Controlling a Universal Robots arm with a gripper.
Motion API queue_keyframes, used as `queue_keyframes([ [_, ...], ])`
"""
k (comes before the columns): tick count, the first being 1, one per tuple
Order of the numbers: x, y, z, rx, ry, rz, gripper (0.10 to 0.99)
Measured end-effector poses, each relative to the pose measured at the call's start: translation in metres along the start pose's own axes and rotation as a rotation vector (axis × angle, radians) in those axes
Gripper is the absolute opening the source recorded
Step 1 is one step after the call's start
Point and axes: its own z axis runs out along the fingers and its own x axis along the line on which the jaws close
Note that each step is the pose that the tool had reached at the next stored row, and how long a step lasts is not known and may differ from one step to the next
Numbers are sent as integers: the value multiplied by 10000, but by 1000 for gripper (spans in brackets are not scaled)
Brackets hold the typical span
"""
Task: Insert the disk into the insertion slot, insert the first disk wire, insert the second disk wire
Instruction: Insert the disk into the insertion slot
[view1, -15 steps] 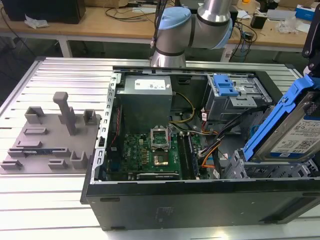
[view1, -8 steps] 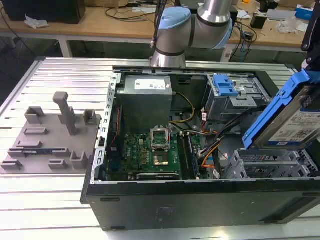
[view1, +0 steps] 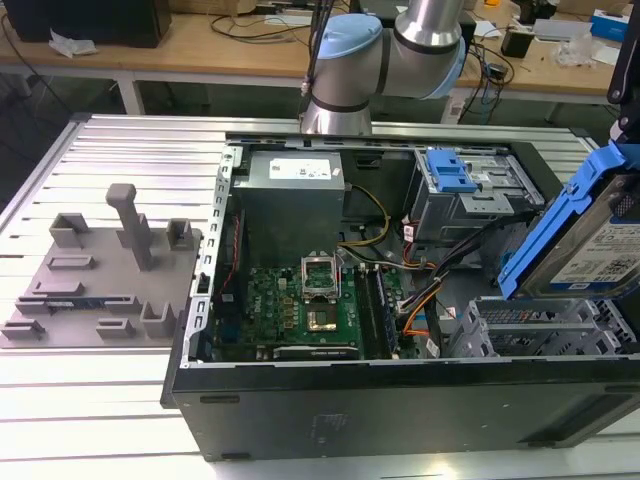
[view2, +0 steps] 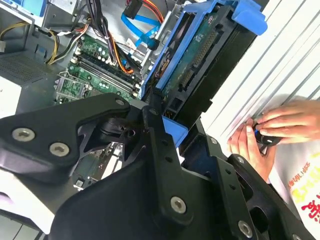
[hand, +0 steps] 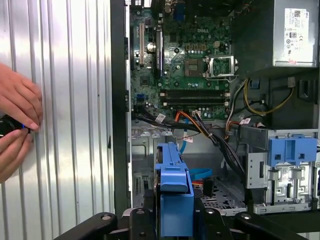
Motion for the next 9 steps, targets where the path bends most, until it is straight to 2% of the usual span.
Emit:
queue_keyframes([
  [3,0,0,0,0,1,0,369],
  [4,-1,0,2,-5,32,-1,369],
  [7,-32,-2,7,-59,315,-9,369],
  [9,-35,-4,13,-63,344,-11,369],
])
